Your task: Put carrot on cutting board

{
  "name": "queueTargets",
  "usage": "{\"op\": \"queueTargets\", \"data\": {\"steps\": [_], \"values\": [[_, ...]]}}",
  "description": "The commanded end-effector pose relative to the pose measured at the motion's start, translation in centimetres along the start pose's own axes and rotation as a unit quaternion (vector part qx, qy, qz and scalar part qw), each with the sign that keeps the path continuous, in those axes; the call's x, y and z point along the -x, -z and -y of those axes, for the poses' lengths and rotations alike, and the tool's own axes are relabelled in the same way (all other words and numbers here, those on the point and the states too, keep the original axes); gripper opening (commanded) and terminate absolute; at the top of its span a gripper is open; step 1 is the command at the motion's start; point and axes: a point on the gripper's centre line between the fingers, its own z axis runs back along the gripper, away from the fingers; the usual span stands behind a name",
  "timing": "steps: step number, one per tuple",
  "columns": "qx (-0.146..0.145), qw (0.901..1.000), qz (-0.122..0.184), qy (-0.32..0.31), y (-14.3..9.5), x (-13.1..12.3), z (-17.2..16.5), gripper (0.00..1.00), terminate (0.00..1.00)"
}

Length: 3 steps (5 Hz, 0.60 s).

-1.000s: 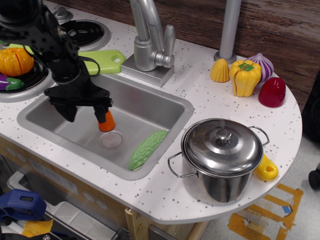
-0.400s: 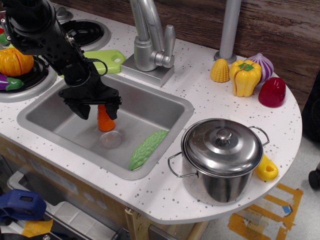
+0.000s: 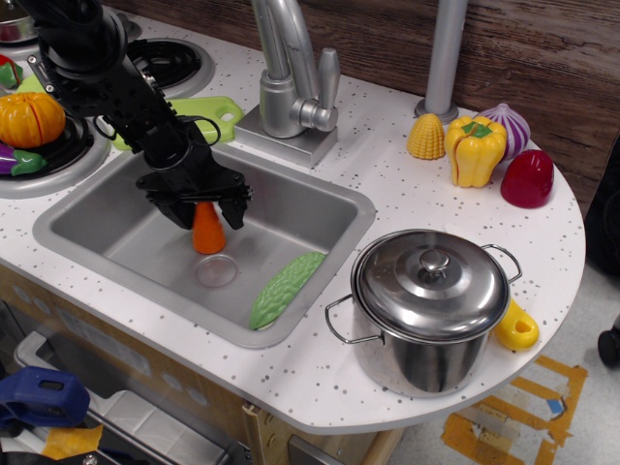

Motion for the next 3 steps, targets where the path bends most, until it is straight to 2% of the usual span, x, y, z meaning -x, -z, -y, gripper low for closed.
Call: {"op": "queueTargets", "data": {"steps": [1,2,3], "values": [[-0.013,0.9998,0.01,0.014,-1.7,-1.3,0.2,0.0,0.0],[-0.039,0.9988,0.015,0.024,-2.6,-1.3,0.0,0.0,0.0],[-0.068,0.9968,0.004,0.041,-5.4,-2.4,-1.0,0.0,0.0]]}}
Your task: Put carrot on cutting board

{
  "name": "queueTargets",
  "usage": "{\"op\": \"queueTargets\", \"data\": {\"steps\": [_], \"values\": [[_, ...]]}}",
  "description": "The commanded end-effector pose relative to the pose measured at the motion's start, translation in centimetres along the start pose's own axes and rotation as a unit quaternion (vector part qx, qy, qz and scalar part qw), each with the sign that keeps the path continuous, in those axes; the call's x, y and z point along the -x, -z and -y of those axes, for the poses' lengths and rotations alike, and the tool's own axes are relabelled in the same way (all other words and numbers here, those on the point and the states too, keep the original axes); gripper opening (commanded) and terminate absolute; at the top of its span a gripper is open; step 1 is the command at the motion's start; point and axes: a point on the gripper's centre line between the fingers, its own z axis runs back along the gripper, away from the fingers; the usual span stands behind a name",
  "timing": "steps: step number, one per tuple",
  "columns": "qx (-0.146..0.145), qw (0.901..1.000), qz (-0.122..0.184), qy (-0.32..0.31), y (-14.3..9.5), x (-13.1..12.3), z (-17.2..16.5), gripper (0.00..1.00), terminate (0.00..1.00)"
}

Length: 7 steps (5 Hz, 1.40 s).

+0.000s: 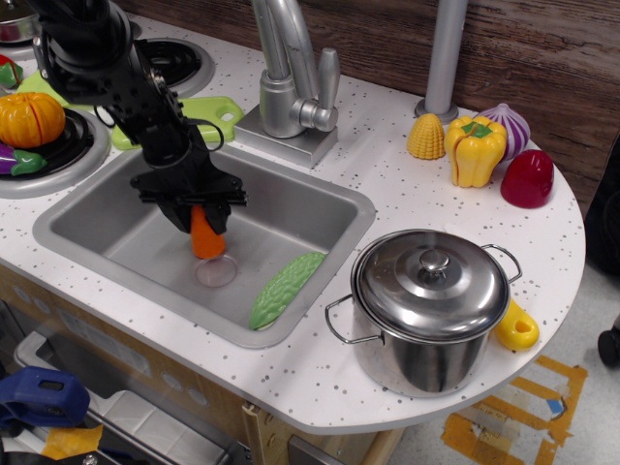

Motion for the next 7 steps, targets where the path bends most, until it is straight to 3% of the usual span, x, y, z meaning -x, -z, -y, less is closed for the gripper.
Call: {"op": "queueTargets", "data": {"steps": [1,3,5,6,7], "values": [[-0.05,0.9976,0.038,0.028,-6.9,-3.5,-2.5,0.0,0.0],[-0.08,0.9905,0.072,0.086,-9.8,-7.7,-3.5,0.0,0.0],[-0.053,0.9816,0.102,0.152,-9.0,-11.7,-5.4,0.0,0.0],[-0.041,0.979,0.108,0.168,-8.0,-12.5,-5.7,1.0,0.0],[-0.024,0.9788,0.108,0.173,-7.2,-12.9,-6.0,1.0,0.0]]}}
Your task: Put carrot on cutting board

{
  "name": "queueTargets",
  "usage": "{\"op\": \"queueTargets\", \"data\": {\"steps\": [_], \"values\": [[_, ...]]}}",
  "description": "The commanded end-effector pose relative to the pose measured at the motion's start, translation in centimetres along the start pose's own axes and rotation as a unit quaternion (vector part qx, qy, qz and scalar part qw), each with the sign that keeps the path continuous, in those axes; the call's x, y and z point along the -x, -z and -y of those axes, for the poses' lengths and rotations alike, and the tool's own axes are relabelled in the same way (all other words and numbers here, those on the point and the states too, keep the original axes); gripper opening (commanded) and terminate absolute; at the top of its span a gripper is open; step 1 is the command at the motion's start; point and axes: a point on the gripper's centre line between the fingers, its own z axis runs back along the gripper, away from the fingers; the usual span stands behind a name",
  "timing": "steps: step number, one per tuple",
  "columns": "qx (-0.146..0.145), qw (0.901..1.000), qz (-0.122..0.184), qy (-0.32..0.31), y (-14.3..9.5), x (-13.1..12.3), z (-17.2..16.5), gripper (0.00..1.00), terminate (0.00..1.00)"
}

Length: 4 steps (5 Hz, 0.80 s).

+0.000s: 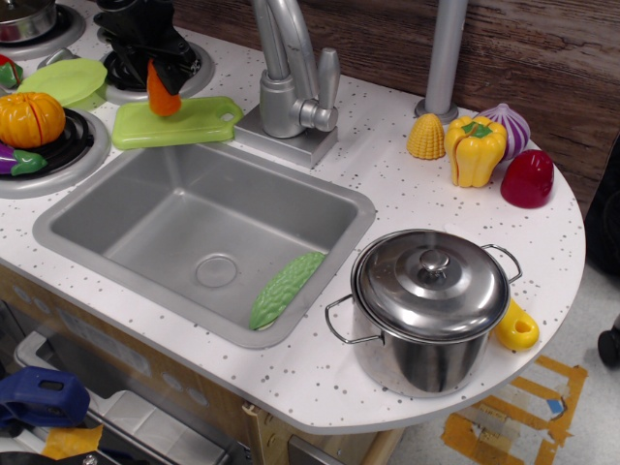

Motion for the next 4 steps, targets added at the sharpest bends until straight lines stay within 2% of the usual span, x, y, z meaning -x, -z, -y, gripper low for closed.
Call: {"op": "queueTargets", "data": {"steps": [1,3,4], "values": [[0.003,0.9998,0.017,-0.004,-1.27,-1.25,-1.29,1.0,0.0],[0.003,0.9998,0.017,-0.004,-1.27,-1.25,-1.29,1.0,0.0],[0.003,0.9998,0.017,-0.004,-1.27,-1.25,-1.29,1.0,1.0]]}}
